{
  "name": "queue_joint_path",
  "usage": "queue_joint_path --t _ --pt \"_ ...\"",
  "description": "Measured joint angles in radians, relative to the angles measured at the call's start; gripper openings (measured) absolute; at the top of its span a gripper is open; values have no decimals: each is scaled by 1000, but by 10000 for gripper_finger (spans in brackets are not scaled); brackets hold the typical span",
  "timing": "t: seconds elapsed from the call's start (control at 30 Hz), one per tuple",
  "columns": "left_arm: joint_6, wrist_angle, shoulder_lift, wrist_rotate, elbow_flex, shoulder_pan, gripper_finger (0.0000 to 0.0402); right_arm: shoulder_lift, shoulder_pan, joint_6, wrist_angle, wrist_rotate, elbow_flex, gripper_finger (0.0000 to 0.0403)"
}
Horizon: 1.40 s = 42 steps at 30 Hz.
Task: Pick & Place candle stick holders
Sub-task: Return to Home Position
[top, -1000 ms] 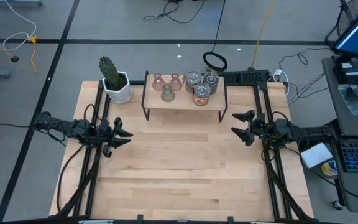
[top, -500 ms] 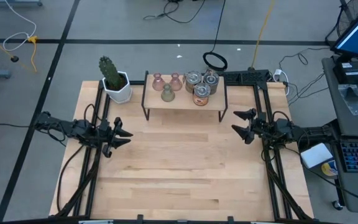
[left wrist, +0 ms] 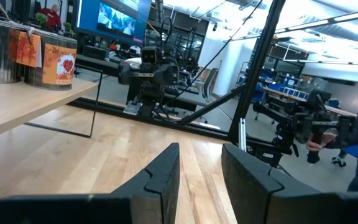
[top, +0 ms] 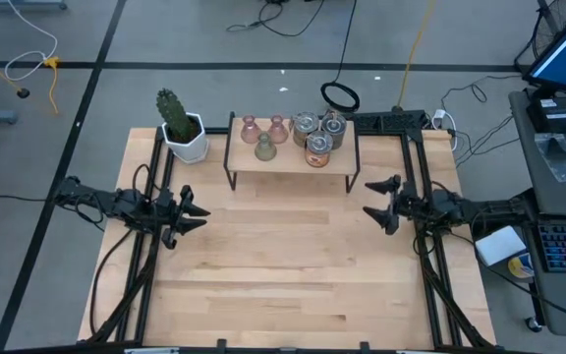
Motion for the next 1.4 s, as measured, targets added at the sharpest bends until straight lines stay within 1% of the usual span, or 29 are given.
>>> queue_joint_path --t 0.1,0.37,0.47,0.73,0.93,1.07,1.2,1.4 --pt "-2 0 0 0 0 0 120 29 0 6 -5 -57 0 395" --pt "-3 0 0 0 0 0 120 68 0 4 1 -59 0 392" --pt "-3 0 0 0 0 0 120 71 0 4 1 -58 0 379" --pt "-2 0 0 0 0 0 120 71 0 7 -1 -59 0 300" --pt "0 0 0 0 0 0 120 71 0 53 -2 -59 0 209" --pt "0 0 0 0 0 0 120 71 0 -32 0 -58 0 159" --pt "0 0 0 0 0 0 120 71 0 -91 2 -58 0 133" --pt "0 0 0 0 0 0 120 71 0 -109 4 -58 0 120"
